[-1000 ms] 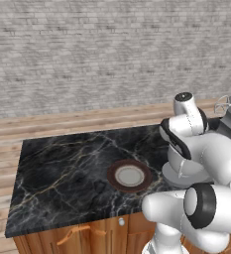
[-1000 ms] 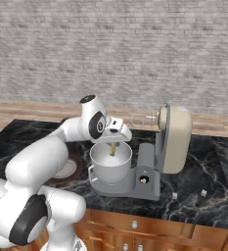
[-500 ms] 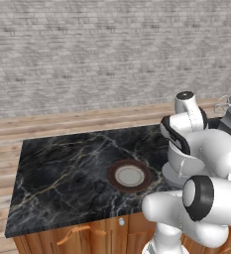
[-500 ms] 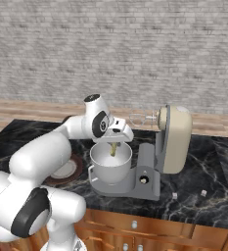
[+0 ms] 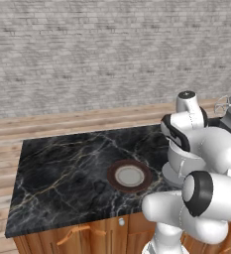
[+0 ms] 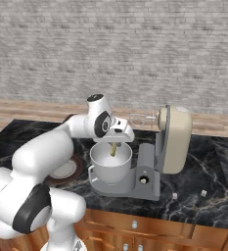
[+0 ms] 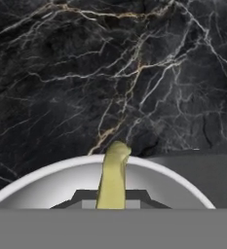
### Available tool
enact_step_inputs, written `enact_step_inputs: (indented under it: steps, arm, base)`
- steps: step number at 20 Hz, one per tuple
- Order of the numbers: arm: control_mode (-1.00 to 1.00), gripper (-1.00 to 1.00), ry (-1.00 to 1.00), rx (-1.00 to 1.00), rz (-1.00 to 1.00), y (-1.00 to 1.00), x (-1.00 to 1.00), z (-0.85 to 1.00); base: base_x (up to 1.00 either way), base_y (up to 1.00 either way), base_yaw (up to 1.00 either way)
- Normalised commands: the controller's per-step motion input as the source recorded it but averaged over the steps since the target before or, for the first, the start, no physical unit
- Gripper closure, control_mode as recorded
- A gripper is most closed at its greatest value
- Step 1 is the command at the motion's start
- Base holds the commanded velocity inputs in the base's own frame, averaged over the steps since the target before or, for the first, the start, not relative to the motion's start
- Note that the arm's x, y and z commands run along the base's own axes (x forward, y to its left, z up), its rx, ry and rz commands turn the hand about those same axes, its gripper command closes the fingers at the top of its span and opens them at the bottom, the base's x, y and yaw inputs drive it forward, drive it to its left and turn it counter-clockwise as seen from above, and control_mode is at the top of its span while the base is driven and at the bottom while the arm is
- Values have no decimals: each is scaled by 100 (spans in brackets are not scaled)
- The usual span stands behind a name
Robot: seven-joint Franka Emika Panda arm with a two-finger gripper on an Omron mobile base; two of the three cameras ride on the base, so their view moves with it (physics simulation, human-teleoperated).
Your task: Add butter and sugar cubes to the stand mixer bowl and then turn on the stand mixer to begin making frosting.
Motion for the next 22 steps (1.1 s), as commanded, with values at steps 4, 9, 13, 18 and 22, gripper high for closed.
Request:
enact_step_inputs:
  steps: [4, 9, 13, 18, 22]
  arm:
    - [-100, 100, 0, 0, 0, 0, 0, -61]
    - [-100, -100, 0, 0, 0, 0, 0, -56]
    - [-100, -100, 0, 0, -2, 5, -12, -16]
    - [-100, -100, -1, 0, -7, 17, -20, 1]
    - [-100, -100, -10, 0, -9, 5, -48, 15]
  base:
    - [0, 0, 0]
    - [0, 0, 0]
    - [0, 0, 0]
    - [0, 0, 0]
    - [0, 0, 0]
